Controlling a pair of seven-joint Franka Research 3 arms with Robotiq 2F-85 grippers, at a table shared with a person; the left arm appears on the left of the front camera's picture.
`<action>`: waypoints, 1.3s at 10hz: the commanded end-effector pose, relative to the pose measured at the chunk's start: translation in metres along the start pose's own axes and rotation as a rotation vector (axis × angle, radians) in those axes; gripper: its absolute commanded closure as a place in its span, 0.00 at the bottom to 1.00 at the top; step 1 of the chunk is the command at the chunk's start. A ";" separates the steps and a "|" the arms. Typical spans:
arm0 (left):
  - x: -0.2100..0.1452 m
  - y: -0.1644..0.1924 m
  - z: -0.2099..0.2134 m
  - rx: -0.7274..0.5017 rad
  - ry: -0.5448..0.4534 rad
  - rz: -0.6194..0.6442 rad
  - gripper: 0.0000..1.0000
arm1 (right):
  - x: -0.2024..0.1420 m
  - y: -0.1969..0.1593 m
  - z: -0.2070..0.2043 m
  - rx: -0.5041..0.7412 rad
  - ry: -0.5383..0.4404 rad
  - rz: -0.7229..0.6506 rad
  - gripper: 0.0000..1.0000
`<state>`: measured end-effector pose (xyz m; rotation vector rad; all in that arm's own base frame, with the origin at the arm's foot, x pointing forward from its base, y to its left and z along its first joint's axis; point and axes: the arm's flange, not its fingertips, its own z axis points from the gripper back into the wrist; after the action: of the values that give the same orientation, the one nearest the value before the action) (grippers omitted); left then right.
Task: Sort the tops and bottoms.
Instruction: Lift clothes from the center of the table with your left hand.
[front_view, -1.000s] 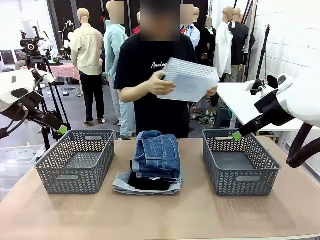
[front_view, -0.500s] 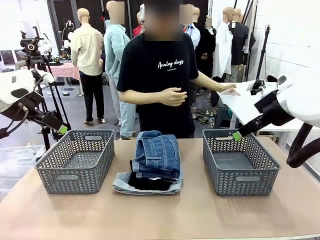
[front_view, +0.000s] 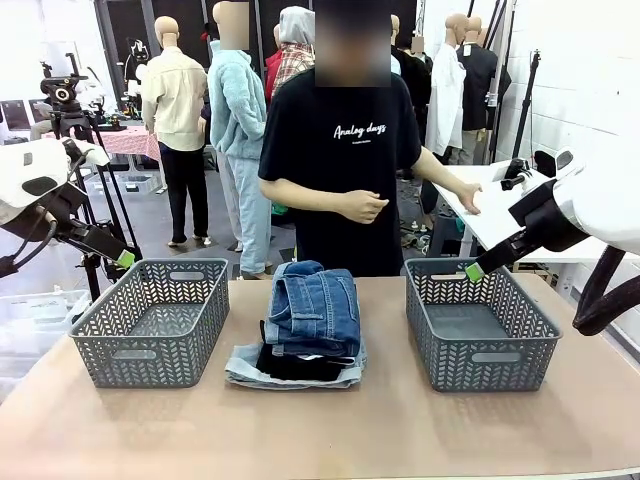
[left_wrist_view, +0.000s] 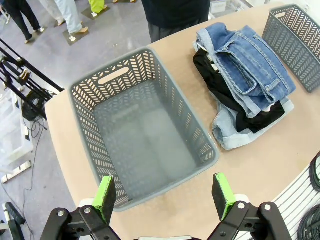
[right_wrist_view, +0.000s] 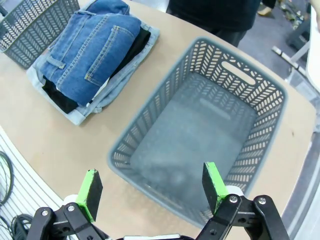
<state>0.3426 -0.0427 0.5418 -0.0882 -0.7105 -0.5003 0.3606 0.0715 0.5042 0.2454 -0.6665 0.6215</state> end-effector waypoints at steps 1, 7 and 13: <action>0.000 0.001 -0.001 -0.001 -0.007 0.001 0.00 | 0.001 -0.001 -0.002 0.010 -0.013 0.003 0.00; 0.000 0.001 -0.001 -0.001 -0.007 0.001 0.00 | 0.001 -0.001 -0.002 0.010 -0.013 0.003 0.00; 0.000 0.001 -0.001 -0.001 -0.007 0.001 0.00 | 0.001 -0.001 -0.002 0.010 -0.013 0.003 0.00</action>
<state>0.3426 -0.0427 0.5418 -0.0882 -0.7105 -0.5003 0.3606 0.0715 0.5042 0.2454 -0.6665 0.6216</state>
